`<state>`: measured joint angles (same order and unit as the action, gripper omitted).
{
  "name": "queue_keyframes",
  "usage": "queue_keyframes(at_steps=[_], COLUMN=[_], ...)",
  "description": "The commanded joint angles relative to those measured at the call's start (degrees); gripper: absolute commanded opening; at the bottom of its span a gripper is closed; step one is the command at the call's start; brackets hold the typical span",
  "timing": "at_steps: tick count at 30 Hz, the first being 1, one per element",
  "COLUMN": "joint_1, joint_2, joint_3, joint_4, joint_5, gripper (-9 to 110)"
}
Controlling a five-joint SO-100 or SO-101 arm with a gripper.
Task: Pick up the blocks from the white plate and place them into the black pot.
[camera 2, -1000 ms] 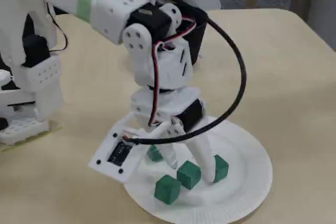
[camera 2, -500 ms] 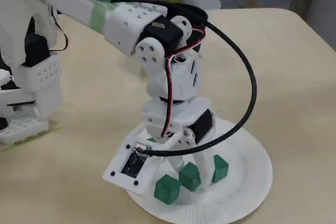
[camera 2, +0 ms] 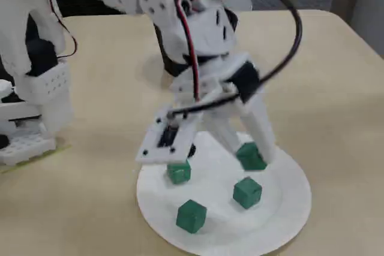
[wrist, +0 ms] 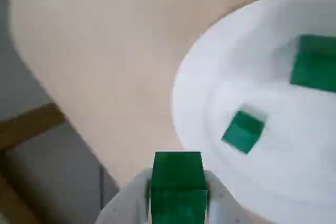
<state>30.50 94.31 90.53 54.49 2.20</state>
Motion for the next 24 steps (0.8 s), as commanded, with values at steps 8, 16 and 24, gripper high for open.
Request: queue_keyframes(at_steps=[8,16,24], joint_1=[-31.55,-60.03,-67.41], joint_2=[16.88,20.57,17.14], joint_3=[-11.34,3.69,14.77], joint_4=[10.2,-7.56,-17.84], joint_5=[-4.92,-1.58,-0.88], gripper=[-2,-2,-2])
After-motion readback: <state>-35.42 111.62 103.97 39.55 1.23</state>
